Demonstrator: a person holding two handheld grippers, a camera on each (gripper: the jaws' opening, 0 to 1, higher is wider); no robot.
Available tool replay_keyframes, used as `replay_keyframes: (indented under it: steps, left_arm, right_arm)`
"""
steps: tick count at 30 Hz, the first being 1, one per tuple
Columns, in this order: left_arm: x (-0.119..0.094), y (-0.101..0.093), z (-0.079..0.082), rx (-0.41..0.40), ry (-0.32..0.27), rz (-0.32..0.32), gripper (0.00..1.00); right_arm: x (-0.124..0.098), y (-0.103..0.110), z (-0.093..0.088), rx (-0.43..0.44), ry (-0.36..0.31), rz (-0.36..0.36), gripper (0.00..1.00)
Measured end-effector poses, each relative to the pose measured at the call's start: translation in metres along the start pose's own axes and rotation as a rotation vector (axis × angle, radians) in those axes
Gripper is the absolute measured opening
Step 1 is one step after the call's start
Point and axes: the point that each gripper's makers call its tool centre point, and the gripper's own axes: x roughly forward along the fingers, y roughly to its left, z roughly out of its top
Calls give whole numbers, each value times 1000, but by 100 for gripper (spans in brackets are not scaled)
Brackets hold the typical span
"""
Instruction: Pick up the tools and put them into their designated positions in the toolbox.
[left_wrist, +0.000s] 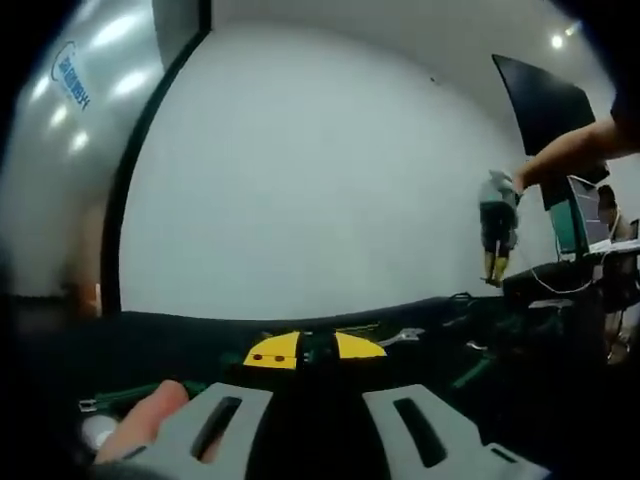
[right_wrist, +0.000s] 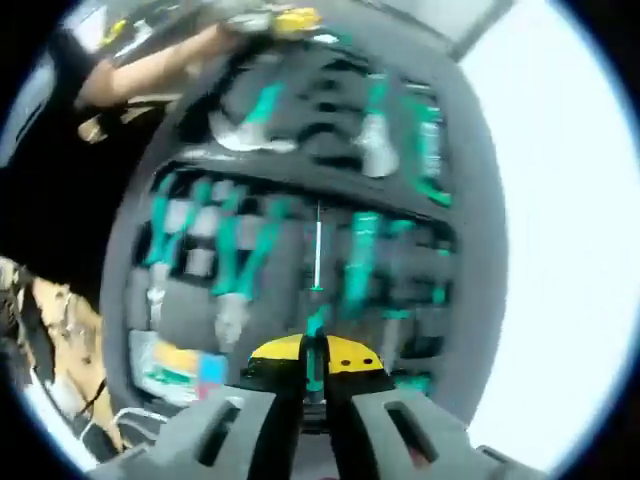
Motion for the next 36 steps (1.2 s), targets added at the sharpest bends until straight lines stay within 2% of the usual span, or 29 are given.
replay_keyframes:
  steps: [3, 5, 7, 9, 12, 13, 18, 22, 23, 25, 26, 27, 29, 30, 32, 33, 36]
  left_arm:
    - [-1, -3, 0, 14, 6, -2, 13]
    - [-1, -3, 0, 21, 7, -1, 13]
    - [-1, -1, -1, 25, 8, 1, 13]
    - [-1, -1, -1, 25, 8, 1, 13]
    - [-1, -1, -1, 26, 8, 0, 13]
    - [-1, -1, -1, 26, 9, -1, 13]
    - [-1, -2, -1, 32, 8, -2, 13]
    - [-1, -2, -1, 29, 6, -2, 12]
    - [-1, -2, -1, 27, 6, -3, 12]
    - [-1, -2, -2, 27, 8, -2, 12]
    - [-1, -2, -2, 28, 9, -2, 12]
    - [-1, -2, -2, 30, 11, -2, 12]
    - [-1, -2, -3, 35, 16, -2, 12]
    - [-1, -2, -3, 36, 16, -2, 12]
    - [-1, -2, -3, 35, 16, -2, 12]
    - [-1, -1, -3, 33, 15, -1, 12]
    - [-1, 0, -3, 30, 13, 1, 12]
  right_arm:
    - [11, -31, -4, 22, 44, -66, 4]
    - [22, -43, -5, 53, 71, -95, 4]
    - [34, -58, -8, 31, 92, -154, 4]
    - [47, -66, -9, 57, 92, -174, 4]
    - [64, -69, -9, 45, 101, -179, 4]
    - [74, -83, -9, 37, 107, -175, 4]
    - [93, -81, -15, 18, 153, -180, 4]
    - [102, -88, -16, 22, 188, -195, 5]
    - [101, -84, -17, 11, 189, -183, 5]
    - [103, -80, -13, -16, 165, -178, 5]
    - [105, -81, -12, -8, 169, -183, 5]
    - [105, -79, -15, 37, 187, -185, 5]
    - [108, -79, -9, 46, 150, -166, 6]
    - [107, -78, -8, 68, 140, -144, 11]
    - [100, -82, -7, 81, 126, -155, 15]
    - [95, -81, -6, 109, 108, -140, 15]
    - [79, -101, -3, 225, 20, -196, 13]
